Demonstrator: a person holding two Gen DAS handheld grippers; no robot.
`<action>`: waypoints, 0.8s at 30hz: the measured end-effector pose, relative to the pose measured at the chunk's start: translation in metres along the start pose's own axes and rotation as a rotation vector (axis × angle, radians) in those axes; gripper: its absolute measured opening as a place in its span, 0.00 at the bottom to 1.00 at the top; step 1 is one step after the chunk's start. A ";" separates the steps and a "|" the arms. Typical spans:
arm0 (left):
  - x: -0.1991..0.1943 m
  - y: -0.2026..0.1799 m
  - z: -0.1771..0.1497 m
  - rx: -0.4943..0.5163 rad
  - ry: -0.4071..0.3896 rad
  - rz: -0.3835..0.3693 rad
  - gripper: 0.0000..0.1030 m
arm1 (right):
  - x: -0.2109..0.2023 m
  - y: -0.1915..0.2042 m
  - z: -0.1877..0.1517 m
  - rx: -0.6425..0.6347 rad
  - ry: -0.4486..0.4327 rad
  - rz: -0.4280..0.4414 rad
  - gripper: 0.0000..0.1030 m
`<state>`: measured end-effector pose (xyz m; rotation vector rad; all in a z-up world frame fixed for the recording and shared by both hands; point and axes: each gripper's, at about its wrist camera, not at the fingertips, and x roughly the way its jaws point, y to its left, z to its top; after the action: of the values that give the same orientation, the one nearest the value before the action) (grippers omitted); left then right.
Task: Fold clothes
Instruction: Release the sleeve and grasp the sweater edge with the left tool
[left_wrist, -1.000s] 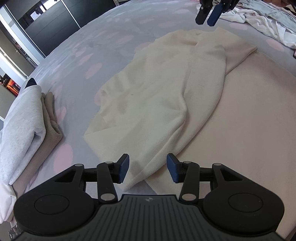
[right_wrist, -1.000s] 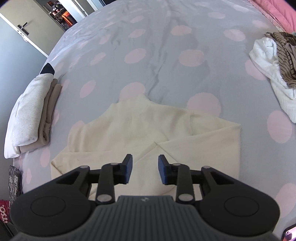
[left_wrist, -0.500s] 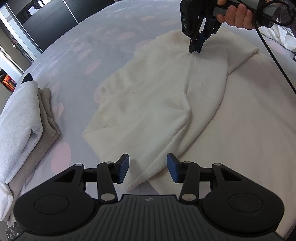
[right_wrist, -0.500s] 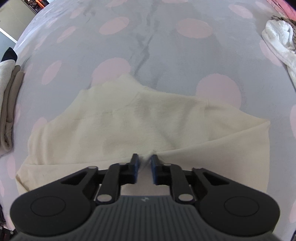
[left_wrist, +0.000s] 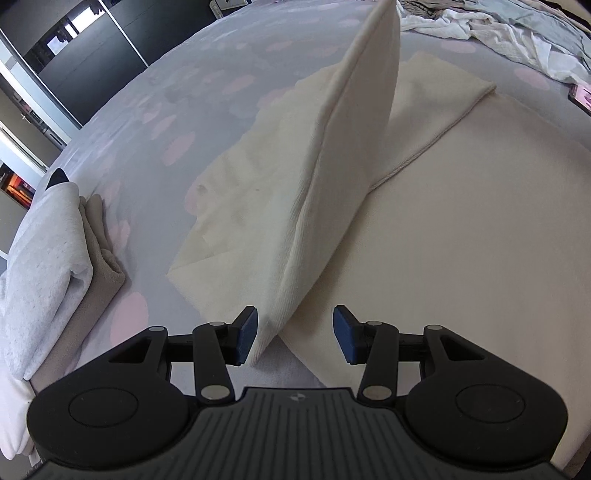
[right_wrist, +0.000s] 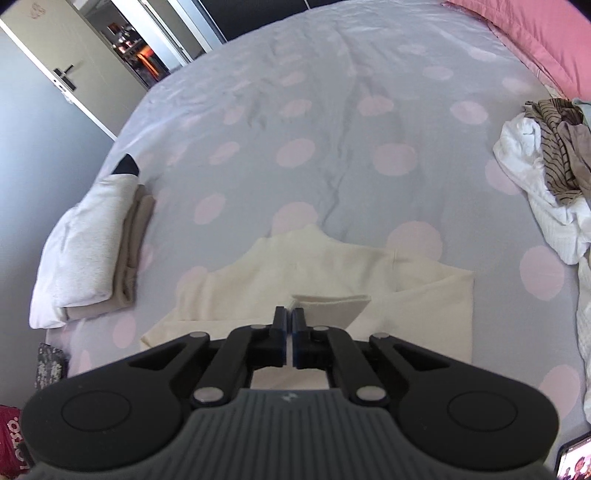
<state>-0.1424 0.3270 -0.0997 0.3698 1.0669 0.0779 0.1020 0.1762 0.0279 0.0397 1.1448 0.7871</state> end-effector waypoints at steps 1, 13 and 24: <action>-0.001 -0.001 -0.001 0.002 -0.002 0.000 0.42 | -0.012 -0.002 -0.005 -0.001 -0.007 0.020 0.03; -0.007 0.002 -0.018 -0.015 0.035 -0.057 0.42 | 0.027 -0.055 -0.122 -0.051 0.294 -0.114 0.02; -0.008 0.035 -0.037 -0.158 0.005 0.001 0.31 | 0.016 -0.041 -0.125 -0.157 0.281 -0.073 0.11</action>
<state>-0.1742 0.3678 -0.0971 0.2270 1.0575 0.1627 0.0238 0.1108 -0.0573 -0.2494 1.3377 0.8328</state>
